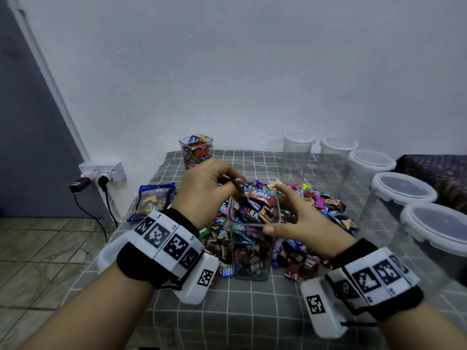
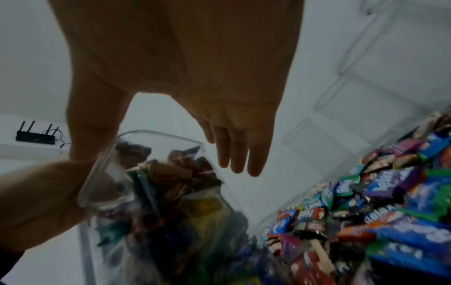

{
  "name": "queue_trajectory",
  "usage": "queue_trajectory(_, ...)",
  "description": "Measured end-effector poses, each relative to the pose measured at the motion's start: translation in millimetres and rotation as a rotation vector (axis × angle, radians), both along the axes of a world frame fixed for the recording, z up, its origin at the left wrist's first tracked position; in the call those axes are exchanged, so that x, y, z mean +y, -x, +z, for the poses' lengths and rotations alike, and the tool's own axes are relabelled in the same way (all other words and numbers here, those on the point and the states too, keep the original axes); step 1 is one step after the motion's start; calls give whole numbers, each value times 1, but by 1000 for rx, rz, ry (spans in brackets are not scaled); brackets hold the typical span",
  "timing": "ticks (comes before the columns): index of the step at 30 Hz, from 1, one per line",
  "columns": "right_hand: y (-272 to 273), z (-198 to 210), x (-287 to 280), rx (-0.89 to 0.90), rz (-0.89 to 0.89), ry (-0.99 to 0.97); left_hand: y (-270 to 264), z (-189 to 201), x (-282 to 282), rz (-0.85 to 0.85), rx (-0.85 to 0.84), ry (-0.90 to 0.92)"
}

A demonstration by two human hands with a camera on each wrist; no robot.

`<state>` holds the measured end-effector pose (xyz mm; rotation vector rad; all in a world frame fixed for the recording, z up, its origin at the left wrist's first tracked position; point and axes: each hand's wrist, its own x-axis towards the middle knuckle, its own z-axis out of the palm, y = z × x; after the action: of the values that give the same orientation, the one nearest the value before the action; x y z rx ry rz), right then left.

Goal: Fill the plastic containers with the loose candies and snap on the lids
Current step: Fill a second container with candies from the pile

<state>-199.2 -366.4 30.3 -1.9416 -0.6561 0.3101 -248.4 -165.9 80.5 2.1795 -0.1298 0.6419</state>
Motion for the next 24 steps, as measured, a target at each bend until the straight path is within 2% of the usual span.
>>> queue_trajectory(4,3,-7,6,63,32,-38,-1,-2,-7,-35,6,-27)
queue_trajectory(10,7,-6,9,82,24,-100,1,-3,-7,-68,108,-316)
queue_trajectory(17,8,-9,9,71,17,-86,0,5,-7,-12,3,-378)
queue_trajectory(20,7,-11,9,76,18,-116,-6,10,-12,-16,54,-460)
queue_trajectory(24,7,-11,9,64,23,-129,-13,11,-26,-47,172,-670)
